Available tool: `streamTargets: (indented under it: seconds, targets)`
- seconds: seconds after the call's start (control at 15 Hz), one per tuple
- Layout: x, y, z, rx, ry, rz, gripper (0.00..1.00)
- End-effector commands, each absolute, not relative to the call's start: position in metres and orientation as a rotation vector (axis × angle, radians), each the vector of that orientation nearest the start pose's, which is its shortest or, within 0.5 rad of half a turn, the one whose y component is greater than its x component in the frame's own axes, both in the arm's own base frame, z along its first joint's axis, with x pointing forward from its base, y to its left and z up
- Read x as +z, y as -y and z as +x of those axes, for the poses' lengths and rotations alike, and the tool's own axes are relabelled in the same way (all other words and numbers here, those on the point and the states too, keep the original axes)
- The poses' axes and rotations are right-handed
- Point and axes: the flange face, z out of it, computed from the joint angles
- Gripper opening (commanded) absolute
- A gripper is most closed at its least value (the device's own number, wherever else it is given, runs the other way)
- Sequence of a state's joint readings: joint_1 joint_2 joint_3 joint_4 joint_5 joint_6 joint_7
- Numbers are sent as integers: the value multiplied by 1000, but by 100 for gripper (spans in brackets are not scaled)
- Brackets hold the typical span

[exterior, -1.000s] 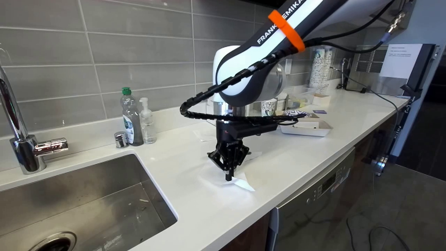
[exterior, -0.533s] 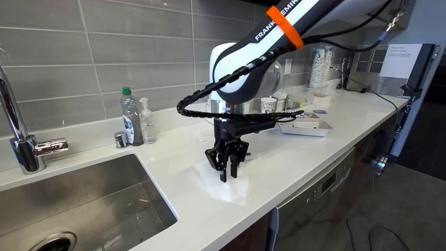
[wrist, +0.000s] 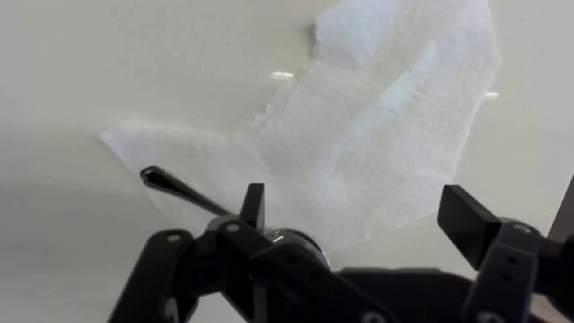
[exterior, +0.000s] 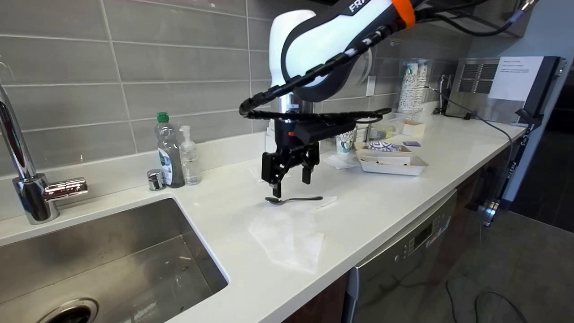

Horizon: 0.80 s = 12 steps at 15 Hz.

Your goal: Slide the napkin to the left

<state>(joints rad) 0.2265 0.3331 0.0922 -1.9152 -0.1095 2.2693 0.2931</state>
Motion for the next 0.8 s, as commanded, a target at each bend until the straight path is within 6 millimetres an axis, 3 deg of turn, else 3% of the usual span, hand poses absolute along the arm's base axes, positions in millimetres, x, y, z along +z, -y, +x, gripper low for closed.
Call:
streamTargets:
  seconds: [0.0,0.4,0.47,0.73]
  targets:
    - [359,-185,583,-212,320,-3266,100]
    - [414,-169,570,-380,399,-3252,100]
    - [407,-178,584,-341,355,-3264,100]
    - [420,-172,576,-365,376,-3262,100]
